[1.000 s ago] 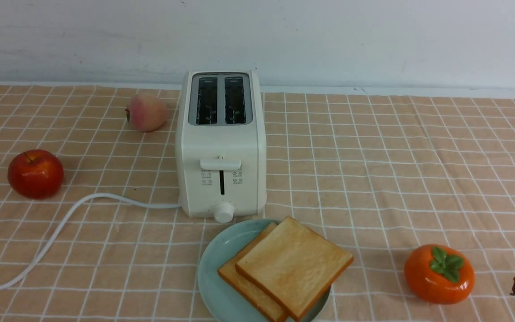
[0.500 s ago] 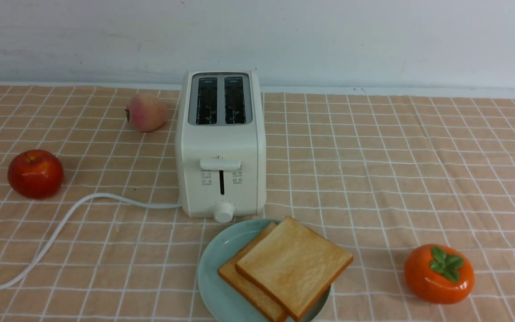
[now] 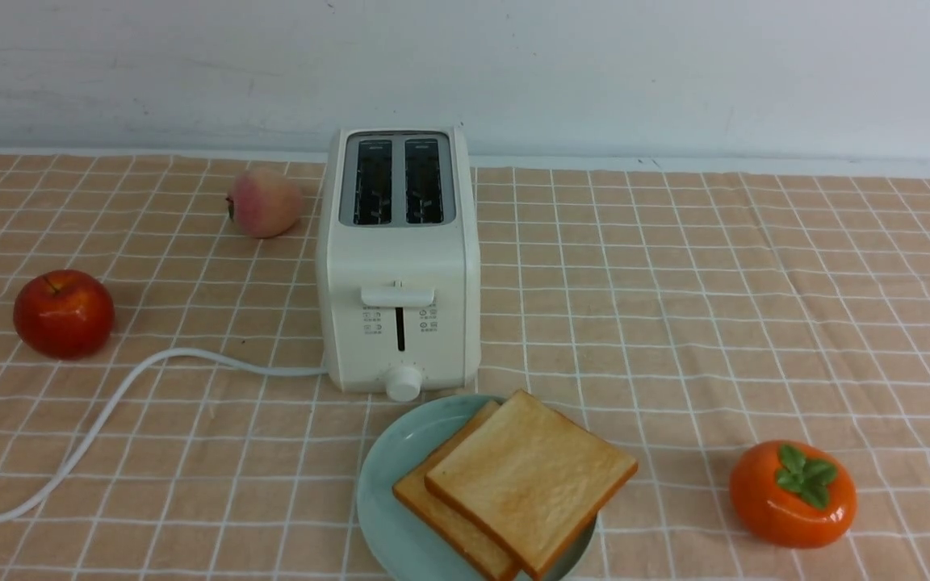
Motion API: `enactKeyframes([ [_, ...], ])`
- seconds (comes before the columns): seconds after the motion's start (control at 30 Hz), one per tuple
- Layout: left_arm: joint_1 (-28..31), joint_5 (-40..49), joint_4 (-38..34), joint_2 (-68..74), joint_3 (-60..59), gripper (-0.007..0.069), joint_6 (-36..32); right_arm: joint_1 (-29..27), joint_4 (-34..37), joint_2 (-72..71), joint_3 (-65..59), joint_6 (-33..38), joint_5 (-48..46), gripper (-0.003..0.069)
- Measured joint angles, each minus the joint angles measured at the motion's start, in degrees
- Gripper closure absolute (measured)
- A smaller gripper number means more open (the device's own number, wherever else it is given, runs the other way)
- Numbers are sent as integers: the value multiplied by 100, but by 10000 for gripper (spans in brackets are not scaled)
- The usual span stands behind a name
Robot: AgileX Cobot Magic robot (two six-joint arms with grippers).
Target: Take toasted bread from bread machine on light coffee tablecloth place on plate.
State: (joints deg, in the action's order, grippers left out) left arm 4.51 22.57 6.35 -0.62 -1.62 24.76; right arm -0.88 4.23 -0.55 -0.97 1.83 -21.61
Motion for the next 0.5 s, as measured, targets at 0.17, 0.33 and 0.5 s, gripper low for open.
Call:
enactKeyframes([
  [0.17,0,0,0,0,-2,575,0,-106,6,0,0,0,-7,561],
  [0.33,0,0,0,0,-7,568,0,-106,6,0,0,0,-7,553],
  [0.5,0,0,0,0,-7,566,0,-106,6,0,0,0,-7,547],
])
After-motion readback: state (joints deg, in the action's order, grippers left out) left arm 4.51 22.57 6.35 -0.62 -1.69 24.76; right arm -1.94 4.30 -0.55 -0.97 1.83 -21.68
